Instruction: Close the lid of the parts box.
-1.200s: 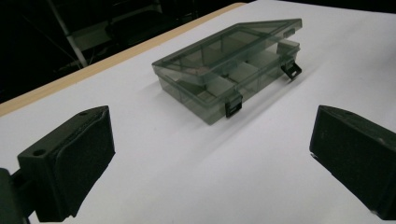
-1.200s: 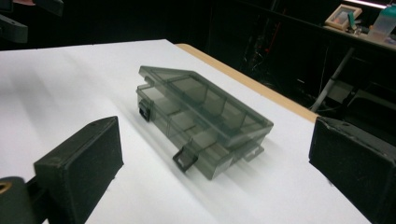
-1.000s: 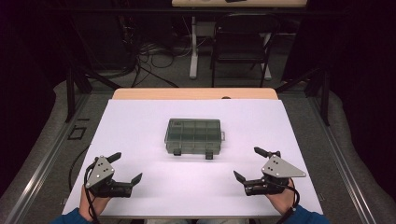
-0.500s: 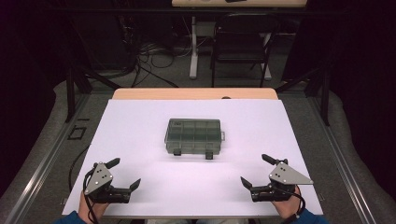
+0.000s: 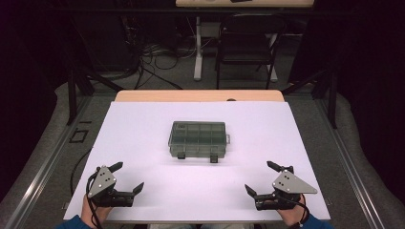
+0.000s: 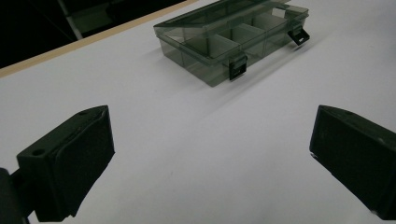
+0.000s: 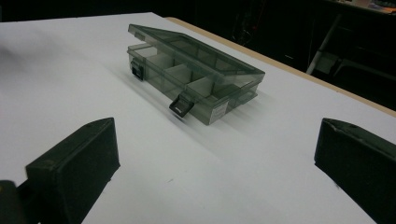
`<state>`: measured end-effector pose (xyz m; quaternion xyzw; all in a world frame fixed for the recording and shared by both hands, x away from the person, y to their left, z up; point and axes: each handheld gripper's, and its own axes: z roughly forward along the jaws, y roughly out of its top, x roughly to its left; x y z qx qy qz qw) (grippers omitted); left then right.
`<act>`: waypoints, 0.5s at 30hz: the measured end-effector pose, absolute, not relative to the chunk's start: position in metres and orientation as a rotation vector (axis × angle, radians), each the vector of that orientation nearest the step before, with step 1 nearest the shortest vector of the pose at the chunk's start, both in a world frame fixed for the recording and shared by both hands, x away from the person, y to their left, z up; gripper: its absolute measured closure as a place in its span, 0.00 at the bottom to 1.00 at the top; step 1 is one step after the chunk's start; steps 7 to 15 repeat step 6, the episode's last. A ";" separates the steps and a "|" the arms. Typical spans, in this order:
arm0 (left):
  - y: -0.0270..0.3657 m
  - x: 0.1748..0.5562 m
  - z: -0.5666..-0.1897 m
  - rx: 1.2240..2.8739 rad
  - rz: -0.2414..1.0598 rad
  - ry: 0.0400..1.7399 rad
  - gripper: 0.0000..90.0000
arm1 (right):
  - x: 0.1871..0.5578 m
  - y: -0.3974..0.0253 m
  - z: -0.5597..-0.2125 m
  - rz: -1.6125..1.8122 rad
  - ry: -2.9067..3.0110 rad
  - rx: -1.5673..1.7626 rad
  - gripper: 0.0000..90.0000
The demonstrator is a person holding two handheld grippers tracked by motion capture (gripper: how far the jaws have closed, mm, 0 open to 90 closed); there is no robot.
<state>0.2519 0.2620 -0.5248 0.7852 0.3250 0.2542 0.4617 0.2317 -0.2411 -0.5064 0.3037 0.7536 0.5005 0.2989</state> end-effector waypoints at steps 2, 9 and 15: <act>0.262 0.252 -0.525 1.929 0.619 0.806 0.00 | 0.231 -0.242 -0.506 1.332 1.992 0.811 0.00; 0.262 0.254 -0.526 1.932 0.620 0.803 0.00 | 0.231 -0.243 -0.504 1.329 1.983 0.820 0.00; 0.262 0.254 -0.526 1.932 0.620 0.803 0.00 | 0.231 -0.243 -0.504 1.329 1.983 0.820 0.00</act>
